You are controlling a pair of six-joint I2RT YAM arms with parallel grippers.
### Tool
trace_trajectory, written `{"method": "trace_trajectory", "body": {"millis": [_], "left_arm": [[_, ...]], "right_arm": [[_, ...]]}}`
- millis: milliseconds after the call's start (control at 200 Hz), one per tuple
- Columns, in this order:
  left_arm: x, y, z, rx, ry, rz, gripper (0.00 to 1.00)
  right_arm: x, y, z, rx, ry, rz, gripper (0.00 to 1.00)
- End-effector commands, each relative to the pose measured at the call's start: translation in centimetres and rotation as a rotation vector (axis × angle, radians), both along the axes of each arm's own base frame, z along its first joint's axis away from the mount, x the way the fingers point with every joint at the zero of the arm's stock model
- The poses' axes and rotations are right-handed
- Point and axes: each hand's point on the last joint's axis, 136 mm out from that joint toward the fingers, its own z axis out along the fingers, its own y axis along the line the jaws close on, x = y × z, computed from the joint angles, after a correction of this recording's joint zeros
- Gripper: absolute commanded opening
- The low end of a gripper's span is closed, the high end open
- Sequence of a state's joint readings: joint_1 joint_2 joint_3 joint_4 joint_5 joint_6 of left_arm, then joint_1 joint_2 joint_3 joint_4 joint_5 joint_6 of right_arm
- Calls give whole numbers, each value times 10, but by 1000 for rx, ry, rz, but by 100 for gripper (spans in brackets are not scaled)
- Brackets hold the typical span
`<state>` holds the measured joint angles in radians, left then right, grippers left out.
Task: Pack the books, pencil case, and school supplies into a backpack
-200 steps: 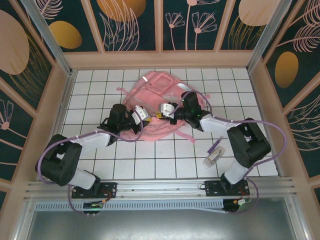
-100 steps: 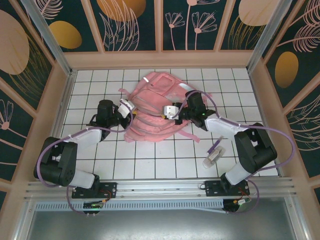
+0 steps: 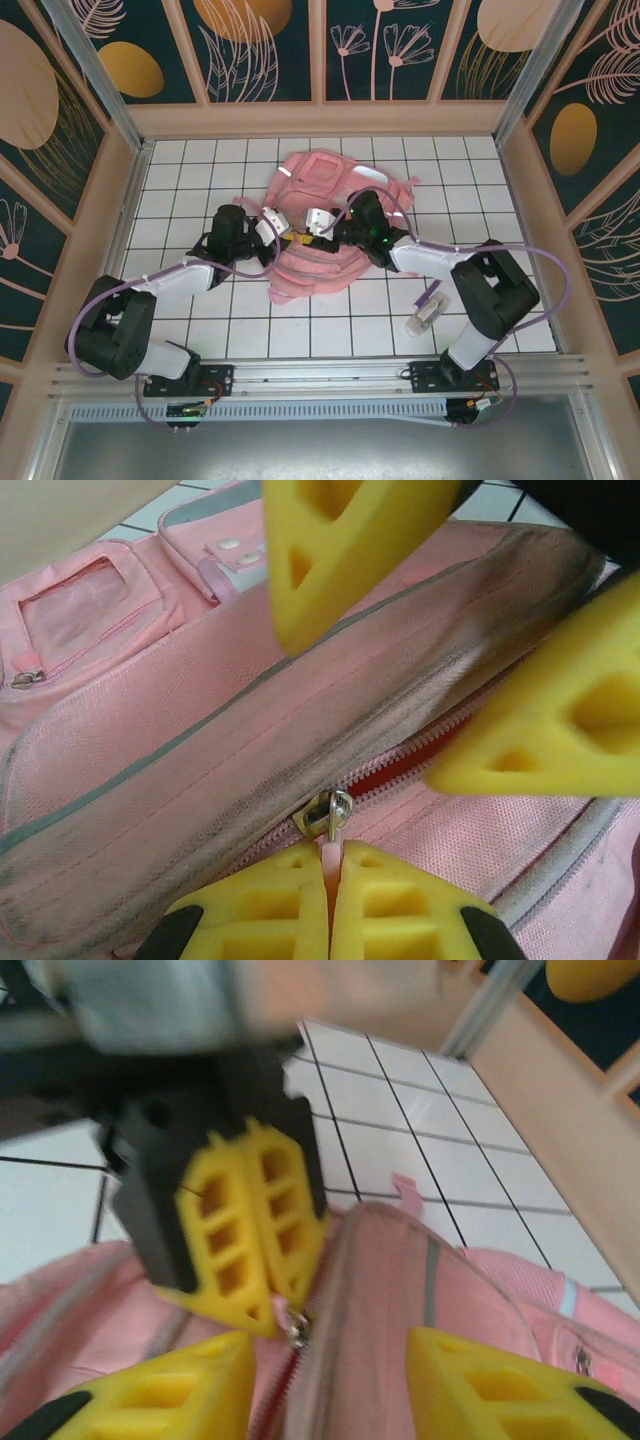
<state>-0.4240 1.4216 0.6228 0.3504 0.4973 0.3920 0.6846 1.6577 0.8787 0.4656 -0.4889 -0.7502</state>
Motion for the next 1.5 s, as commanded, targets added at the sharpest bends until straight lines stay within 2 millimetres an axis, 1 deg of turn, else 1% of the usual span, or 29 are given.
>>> {"method": "trace_trajectory", "body": {"millis": [0,35,120,195,240,310,370,405,475,485,540,570,601,641,686,791,831,871,901,941,1021,1051,1091,1161,1196,1281,1326,1416,1496], "left_arm": [[11,0,29,3,-99,3,0],[15,4,28,30,-102,29,0],[29,25,21,83,-93,115,0],[45,55,12,100,-65,202,0],[55,74,8,122,-56,258,0],[69,102,4,177,-58,347,0],[75,113,3,215,-63,382,0],[74,111,2,229,-55,355,0],[56,83,-1,201,-3,175,0],[53,78,-1,198,2,150,0],[37,57,-3,205,18,55,0],[29,46,-4,216,19,15,0],[23,37,-3,213,24,-10,0],[16,25,3,174,36,-37,0],[10,16,11,105,48,-53,0],[-2,1,36,-12,5,-89,0],[-6,-2,43,-38,-4,-100,0],[-8,-2,50,-57,-12,-97,0],[-8,-1,53,-61,-20,-90,0],[-8,1,56,-59,-32,-74,0],[-2,9,56,-26,-48,-21,0],[2,13,51,-3,-46,8,0],[7,20,44,30,-46,45,0],[19,37,28,68,-37,115,0],[26,48,21,77,-34,154,0],[45,72,17,69,-39,239,0],[55,78,17,78,-48,262,0],[62,75,6,145,-28,210,0],[52,63,-7,180,6,79,0]], "right_arm": [[17,-11,-20,-74,-49,-72,28],[16,-14,-24,-105,-53,-60,19],[4,-22,-25,-133,-53,2,5],[-11,-28,-18,-114,-30,95,0],[-13,-32,-13,-116,-32,106,0],[-12,-38,-13,-157,-80,101,0],[-8,-43,-13,-176,-99,87,0],[-7,-44,-13,-181,-98,84,0],[-6,-38,-5,-143,-71,71,1],[-7,-36,-4,-135,-65,70,9],[-8,-25,11,-44,-29,52,40],[-9,-19,19,7,-14,39,50],[-11,-12,26,56,4,28,56],[-13,-4,30,100,30,24,59],[-13,3,28,117,48,13,60],[0,7,9,83,55,-48,61],[7,5,0,50,53,-76,60],[8,3,-11,-2,47,-74,59],[8,2,-17,-39,41,-68,55],[7,-1,-24,-88,30,-56,44],[1,-8,-27,-137,-5,-21,15],[-3,-10,-23,-134,-20,6,7],[-11,-12,-18,-127,-35,53,1],[-38,-15,-8,-104,-46,214,0],[-47,-15,-2,-101,-69,266,0],[-69,-17,1,-133,-118,390,0],[-78,-18,0,-143,-150,443,0],[-83,-16,2,-133,-155,460,0],[-84,-14,2,-112,-138,456,0]]}}
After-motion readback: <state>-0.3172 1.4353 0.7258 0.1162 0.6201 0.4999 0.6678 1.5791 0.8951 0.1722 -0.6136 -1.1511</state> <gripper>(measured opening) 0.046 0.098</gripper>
